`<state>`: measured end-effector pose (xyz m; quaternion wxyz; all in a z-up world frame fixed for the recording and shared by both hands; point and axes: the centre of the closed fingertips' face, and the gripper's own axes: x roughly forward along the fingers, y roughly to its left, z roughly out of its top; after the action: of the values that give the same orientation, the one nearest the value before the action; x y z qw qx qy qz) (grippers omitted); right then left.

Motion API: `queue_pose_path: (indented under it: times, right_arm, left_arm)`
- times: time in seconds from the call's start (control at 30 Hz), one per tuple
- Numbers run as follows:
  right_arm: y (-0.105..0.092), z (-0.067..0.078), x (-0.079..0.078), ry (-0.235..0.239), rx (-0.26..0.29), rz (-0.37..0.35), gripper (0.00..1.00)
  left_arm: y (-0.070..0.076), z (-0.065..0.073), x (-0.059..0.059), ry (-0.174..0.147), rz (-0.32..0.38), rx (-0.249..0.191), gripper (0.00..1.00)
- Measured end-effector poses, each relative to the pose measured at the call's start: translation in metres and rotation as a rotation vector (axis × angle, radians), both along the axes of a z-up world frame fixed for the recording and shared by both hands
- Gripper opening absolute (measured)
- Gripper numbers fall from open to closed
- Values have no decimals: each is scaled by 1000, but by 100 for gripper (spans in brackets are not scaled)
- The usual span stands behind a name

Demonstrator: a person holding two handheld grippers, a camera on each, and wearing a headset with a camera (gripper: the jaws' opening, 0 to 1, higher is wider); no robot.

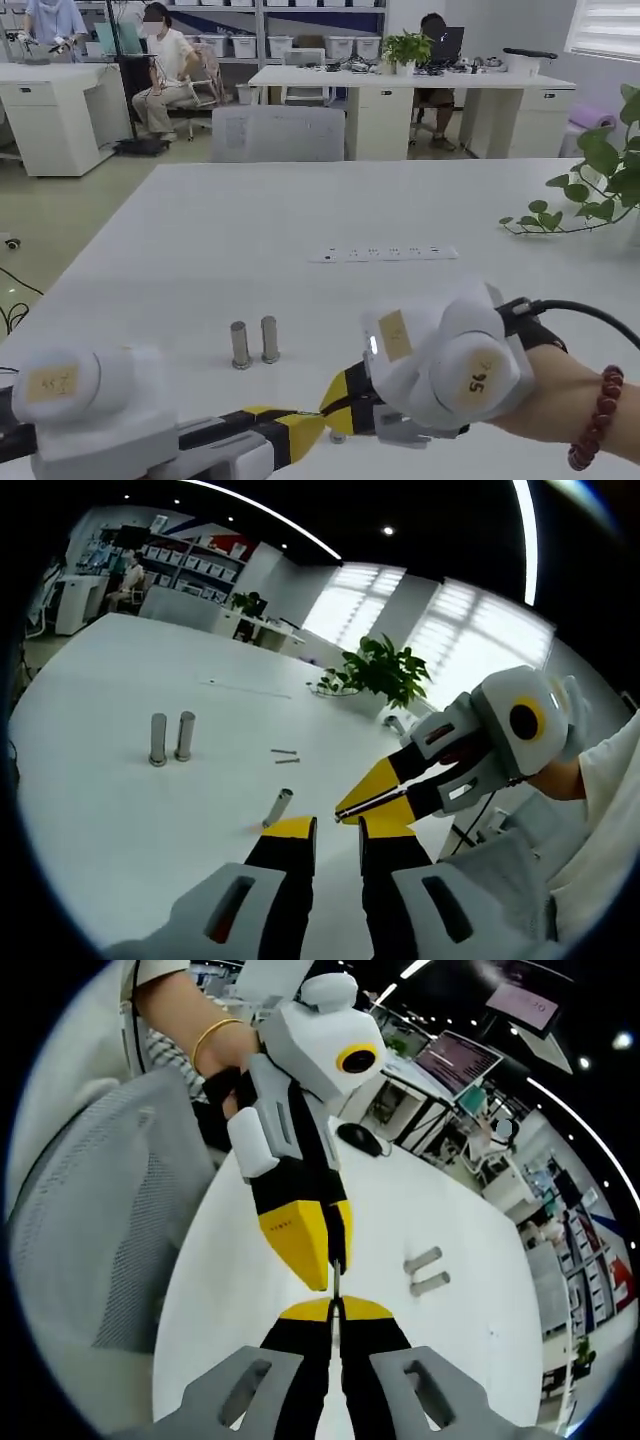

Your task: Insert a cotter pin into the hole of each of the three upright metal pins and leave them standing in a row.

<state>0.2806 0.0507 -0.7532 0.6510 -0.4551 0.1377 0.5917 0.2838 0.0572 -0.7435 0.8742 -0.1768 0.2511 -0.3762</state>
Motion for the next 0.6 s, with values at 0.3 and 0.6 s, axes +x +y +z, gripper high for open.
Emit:
queue_pose_path:
  times: [0.3,0.6]
  right_arm:
    - [4,2,-4,0,12,4,2]
    - [4,2,-4,2,6,4,2]
  left_arm:
    - [-1,0,0,12,3,-18,4]
    - [-1,-1,-2,24,1,-29,1]
